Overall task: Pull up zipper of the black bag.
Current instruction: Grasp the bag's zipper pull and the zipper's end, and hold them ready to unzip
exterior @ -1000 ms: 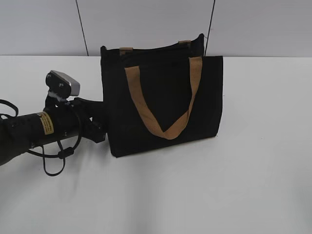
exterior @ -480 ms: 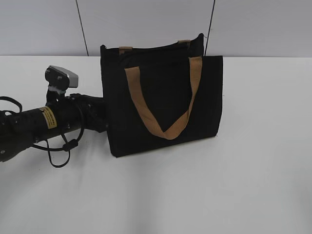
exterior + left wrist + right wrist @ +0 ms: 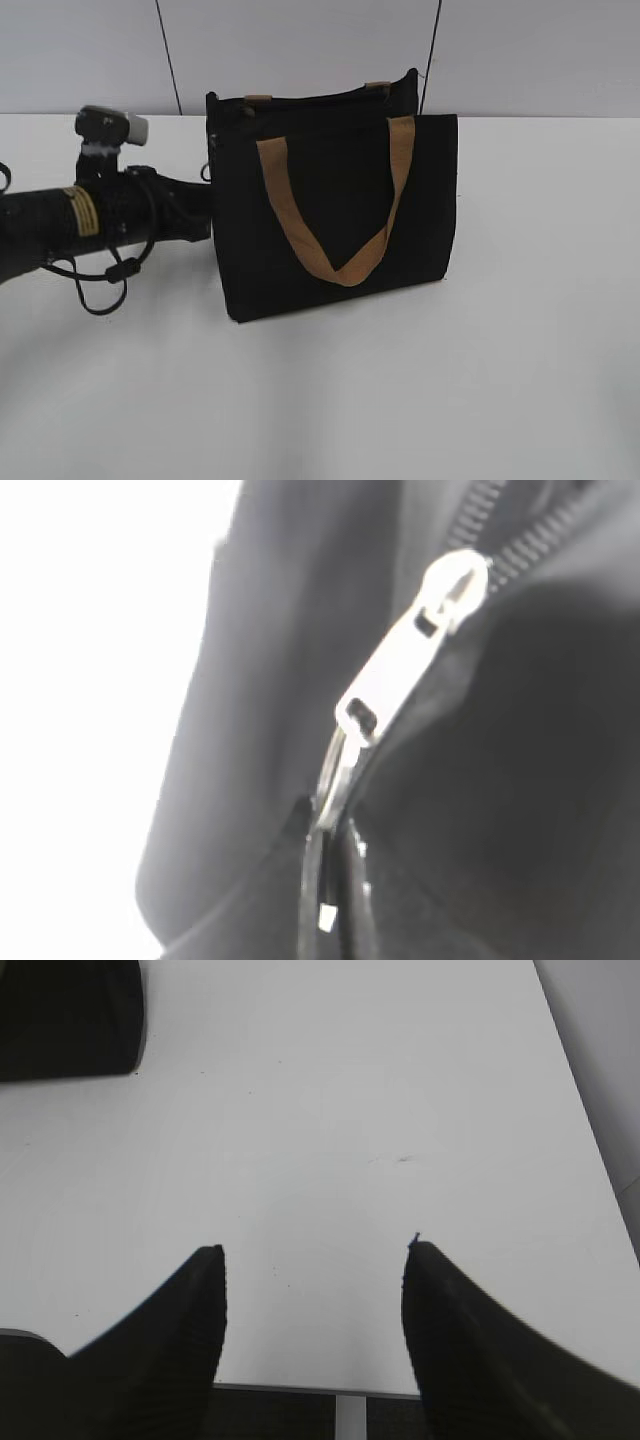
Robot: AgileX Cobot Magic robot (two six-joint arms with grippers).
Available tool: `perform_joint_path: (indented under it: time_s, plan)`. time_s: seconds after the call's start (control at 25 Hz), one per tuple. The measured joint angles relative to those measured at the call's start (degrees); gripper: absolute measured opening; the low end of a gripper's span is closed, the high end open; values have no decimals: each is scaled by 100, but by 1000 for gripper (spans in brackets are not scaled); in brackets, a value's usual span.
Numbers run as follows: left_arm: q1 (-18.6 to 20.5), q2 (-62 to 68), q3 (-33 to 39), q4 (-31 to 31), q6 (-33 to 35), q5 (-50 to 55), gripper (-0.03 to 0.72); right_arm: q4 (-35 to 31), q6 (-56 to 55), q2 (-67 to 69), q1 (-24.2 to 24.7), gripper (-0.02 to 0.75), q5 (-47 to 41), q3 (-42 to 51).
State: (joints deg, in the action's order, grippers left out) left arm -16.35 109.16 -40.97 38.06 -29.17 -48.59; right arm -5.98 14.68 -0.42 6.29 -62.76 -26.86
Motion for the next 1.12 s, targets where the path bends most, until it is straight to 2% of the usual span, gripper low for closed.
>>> perform_joint_path:
  time_s: [0.4, 0.72, 0.8, 0.92, 1.04, 1.12]
  plan:
    - [0, -1410, 0, 53, -122, 1009, -4, 0, 0, 0, -122, 430, 0, 0]
    - [0, -1901, 5, 55, -126, 1137, -4, -29, 6, 16, -122, 430, 41, -21]
    - [0, -1928, 5, 44, -126, 1126, -4, -132, 97, 238, -122, 430, 306, -122]
    - [0, -1928, 5, 43, -126, 1125, -5, -730, 740, 803, -122, 430, 964, -203]
    - [0, -1969, 5, 43, -126, 1130, -5, -1762, 1778, 1497, -122, 430, 1479, -203]
    - [0, -2011, 5, 43, -126, 1124, -5, -2685, 2565, 1884, -145, 430, 1818, -203]
